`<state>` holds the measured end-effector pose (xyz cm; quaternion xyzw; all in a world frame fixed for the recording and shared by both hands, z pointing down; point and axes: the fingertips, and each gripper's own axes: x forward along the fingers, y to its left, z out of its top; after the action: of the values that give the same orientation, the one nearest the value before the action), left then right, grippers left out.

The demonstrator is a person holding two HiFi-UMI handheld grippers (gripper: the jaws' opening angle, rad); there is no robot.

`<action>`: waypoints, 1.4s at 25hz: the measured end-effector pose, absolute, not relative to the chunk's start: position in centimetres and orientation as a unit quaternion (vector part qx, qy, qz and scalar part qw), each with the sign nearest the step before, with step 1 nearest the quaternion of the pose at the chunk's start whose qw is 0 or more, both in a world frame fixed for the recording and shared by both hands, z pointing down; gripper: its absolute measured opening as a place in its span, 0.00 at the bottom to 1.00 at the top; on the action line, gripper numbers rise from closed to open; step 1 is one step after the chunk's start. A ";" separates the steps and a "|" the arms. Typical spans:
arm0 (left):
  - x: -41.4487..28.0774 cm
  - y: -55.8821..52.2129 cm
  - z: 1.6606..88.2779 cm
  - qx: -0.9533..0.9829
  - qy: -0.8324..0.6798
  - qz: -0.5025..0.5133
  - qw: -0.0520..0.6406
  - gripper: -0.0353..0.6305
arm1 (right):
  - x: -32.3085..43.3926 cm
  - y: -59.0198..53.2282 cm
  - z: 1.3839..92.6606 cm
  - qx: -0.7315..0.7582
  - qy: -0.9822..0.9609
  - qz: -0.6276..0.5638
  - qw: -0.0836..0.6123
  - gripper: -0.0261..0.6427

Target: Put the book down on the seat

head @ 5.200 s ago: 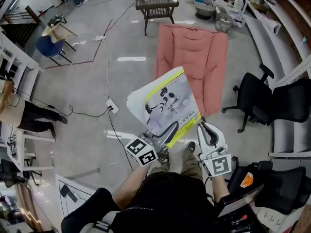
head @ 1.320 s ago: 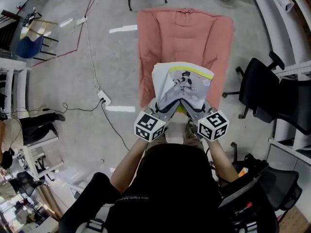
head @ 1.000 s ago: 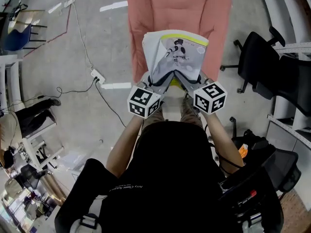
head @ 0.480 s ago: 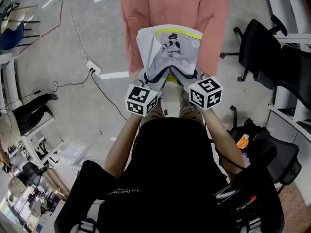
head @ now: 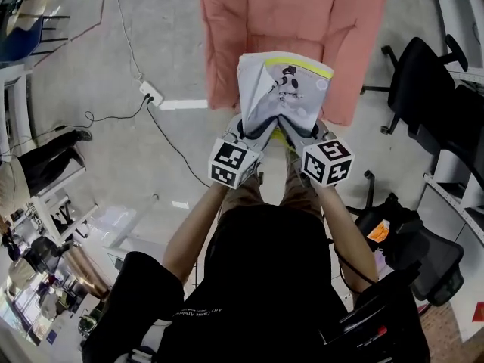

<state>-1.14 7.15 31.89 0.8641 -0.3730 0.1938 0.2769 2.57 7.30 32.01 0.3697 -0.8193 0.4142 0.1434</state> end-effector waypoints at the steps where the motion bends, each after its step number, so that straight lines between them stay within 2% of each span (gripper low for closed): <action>1: -1.1 7.2 32.5 0.868 -0.369 0.191 0.273 0.25 | 2.6 7.3 32.6 0.371 -0.819 0.415 0.142 0.23; 22: 0.3 8.7 49.2 0.842 -0.391 0.187 0.322 0.27 | 4.6 9.1 49.2 0.411 -0.787 0.428 0.172 0.23; 35: -0.2 9.5 58.7 0.834 -0.396 0.202 0.327 0.29 | 4.3 10.0 58.7 0.423 -0.770 0.443 0.177 0.24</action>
<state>-0.22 9.51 58.66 0.8341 -0.3961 0.2016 0.3267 4.27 10.00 58.70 0.4228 -0.7701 0.4435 0.1775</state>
